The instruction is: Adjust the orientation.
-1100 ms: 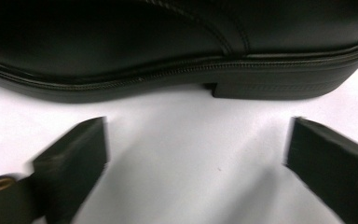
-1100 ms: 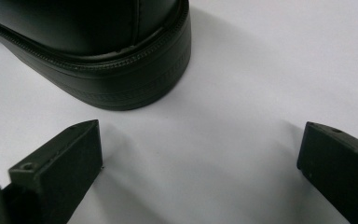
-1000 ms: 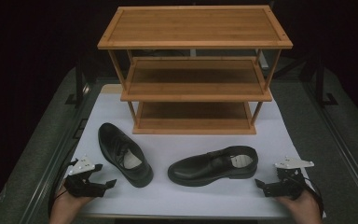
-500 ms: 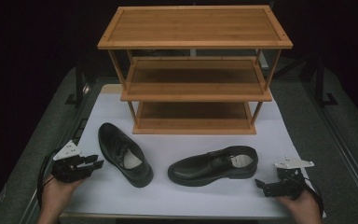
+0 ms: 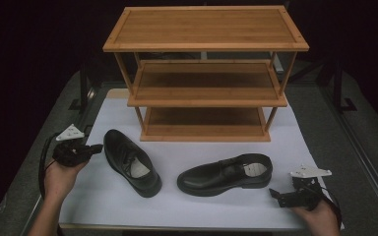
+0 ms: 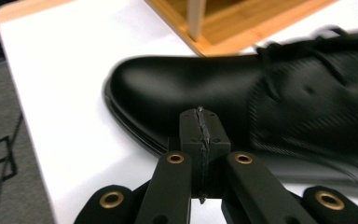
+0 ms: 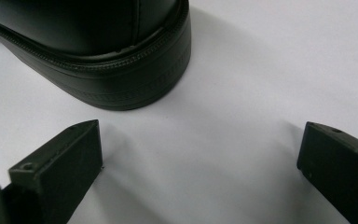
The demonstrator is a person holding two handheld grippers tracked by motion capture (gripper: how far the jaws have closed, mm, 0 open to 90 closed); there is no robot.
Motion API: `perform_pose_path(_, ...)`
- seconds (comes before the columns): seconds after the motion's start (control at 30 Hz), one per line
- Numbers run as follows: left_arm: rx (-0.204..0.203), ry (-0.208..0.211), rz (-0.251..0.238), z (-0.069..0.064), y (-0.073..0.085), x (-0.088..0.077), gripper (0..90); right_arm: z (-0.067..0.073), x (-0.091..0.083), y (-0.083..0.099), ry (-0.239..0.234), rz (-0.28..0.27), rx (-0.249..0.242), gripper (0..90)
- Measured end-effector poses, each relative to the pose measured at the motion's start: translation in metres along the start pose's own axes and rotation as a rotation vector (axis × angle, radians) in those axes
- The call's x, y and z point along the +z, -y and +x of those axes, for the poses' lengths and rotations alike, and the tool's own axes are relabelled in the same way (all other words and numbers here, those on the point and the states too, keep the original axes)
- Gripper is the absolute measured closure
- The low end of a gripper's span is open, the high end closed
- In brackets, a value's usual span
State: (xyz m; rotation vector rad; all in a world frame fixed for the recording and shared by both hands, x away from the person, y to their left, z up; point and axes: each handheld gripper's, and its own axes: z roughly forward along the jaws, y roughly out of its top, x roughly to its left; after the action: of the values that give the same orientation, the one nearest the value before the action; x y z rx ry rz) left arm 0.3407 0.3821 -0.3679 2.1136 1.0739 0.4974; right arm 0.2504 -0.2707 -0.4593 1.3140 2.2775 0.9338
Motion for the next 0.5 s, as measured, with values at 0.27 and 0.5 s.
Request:
perform_pose_path(0.27,-0.019,-0.035,-0.004,0.03,-0.02,0.022,90.0,0.0,0.0,0.0,0.0,0.0,0.0,0.0)
perform_pose_path(0.5,-0.018,-0.064,0.018,0.051,-0.027,0.048,90.0,0.0,0.0,0.0,-0.001,-0.002,0.001,0.0)
